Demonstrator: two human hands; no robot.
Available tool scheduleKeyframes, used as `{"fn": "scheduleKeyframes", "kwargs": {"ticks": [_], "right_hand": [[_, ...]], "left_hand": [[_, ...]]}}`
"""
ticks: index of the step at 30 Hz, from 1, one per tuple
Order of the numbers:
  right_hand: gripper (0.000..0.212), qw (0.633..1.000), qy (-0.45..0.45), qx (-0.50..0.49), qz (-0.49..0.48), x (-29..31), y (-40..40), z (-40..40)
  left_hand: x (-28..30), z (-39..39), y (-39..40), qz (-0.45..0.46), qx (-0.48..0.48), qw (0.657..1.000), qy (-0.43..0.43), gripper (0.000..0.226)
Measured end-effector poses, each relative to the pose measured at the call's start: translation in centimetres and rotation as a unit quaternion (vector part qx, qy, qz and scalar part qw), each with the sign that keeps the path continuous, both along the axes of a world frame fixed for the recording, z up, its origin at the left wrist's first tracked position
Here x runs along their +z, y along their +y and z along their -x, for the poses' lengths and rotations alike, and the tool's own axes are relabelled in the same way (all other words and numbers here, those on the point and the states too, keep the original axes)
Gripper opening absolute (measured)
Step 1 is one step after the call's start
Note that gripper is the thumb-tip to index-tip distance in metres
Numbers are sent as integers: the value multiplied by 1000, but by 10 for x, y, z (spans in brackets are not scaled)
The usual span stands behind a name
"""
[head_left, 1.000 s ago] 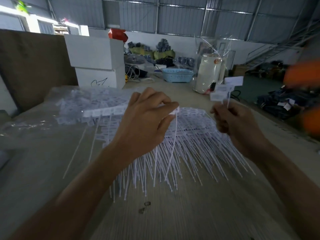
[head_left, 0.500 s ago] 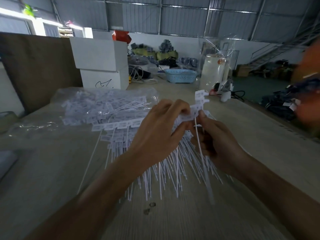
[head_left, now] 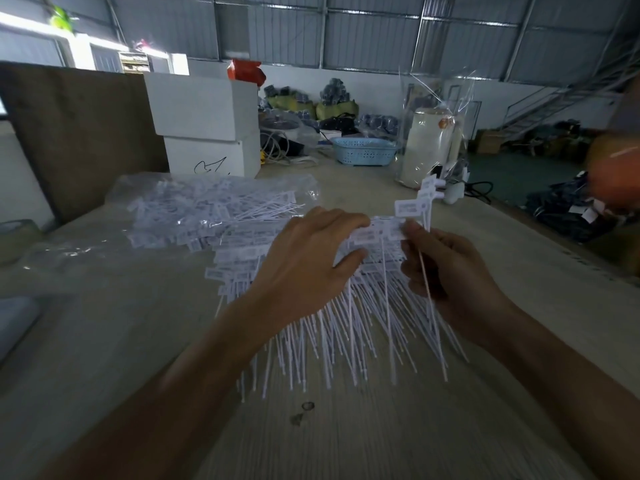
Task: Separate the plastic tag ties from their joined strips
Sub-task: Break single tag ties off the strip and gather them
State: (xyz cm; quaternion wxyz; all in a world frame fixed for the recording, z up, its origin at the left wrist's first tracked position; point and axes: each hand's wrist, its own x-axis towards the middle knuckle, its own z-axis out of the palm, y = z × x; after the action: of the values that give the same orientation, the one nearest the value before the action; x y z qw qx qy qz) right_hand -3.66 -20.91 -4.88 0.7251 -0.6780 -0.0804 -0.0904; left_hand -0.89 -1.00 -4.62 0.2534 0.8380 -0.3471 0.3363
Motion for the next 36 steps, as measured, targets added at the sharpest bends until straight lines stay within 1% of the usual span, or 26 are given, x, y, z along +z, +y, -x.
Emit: {"fn": "scheduleKeyframes", "kwargs": {"ticks": [3, 4, 5, 7, 8, 9, 10, 13, 17, 19, 22, 24, 25, 26, 28, 29, 30, 31, 33, 35, 36], "right_hand": [[34, 999, -14, -11, 36, -2, 4, 0], [37, 996, -40, -28, 76, -1, 3, 0], [40, 986, -82, -50, 136, 0, 1, 0], [45, 940, -173, -99, 277, 2, -3, -1], [47, 915, -201, -117, 329, 3, -5, -1], [49, 901, -216, -126, 355, 5, -7, -1], [51, 895, -224, -128, 364, 5, -8, -1], [56, 890, -231, -126, 372, 4, -9, -2], [55, 896, -225, -114, 366, 4, -5, 1], [50, 911, -205, -103, 342, 5, -3, 2], [49, 953, -149, -67, 254, 3, -3, 2], [48, 963, -134, -47, 229, 2, -2, 1], [45, 955, -148, -52, 251, 2, -2, 1], [42, 938, -171, -67, 295, 1, -3, 1], [39, 891, -216, -106, 386, 1, -4, 1], [38, 876, -232, -120, 405, 1, -5, 1], [38, 872, -240, -125, 407, 1, -5, 1], [40, 878, -237, -120, 399, 0, -4, 2], [49, 906, -206, -95, 357, 1, -3, 3], [50, 936, -169, -77, 301, 3, -5, 3], [51, 943, -153, -76, 286, 3, -6, 2]], "left_hand": [[-1, 0, -1, -25, 16, 999, -31, 29], [0, -1, 0, -25, 13, 999, -40, 28], [0, -1, 1, -24, 9, 999, -45, 26], [1, 0, 3, -29, 3, 998, -49, 22], [0, 1, 2, -37, 3, 998, -50, 21], [0, 2, 1, -46, 4, 998, -50, 21], [0, 3, -1, -54, 7, 997, -46, 22], [1, 3, -1, -61, 11, 997, -34, 27], [0, 3, 1, -64, 13, 997, -29, 28], [0, 3, 0, -59, 11, 998, -30, 25], [-1, 2, 0, -35, 6, 999, -20, 22], [-2, 0, 0, -31, 9, 999, -14, 22], [-3, -1, 0, -33, 9, 999, -5, 23], [-4, -2, 0, -35, 7, 999, 10, 23], [-6, -4, 0, -24, -10, 998, 49, 25], [-7, -5, 0, -10, -21, 998, 62, 25], [-7, -6, 1, 4, -30, 997, 68, 26], [-7, -7, 1, 16, -37, 997, 69, 25], [-7, -8, 0, 28, -44, 997, 64, 22], [-7, -7, 0, 31, -50, 997, 52, 20], [-7, -7, -1, 28, -51, 997, 47, 20]]}}
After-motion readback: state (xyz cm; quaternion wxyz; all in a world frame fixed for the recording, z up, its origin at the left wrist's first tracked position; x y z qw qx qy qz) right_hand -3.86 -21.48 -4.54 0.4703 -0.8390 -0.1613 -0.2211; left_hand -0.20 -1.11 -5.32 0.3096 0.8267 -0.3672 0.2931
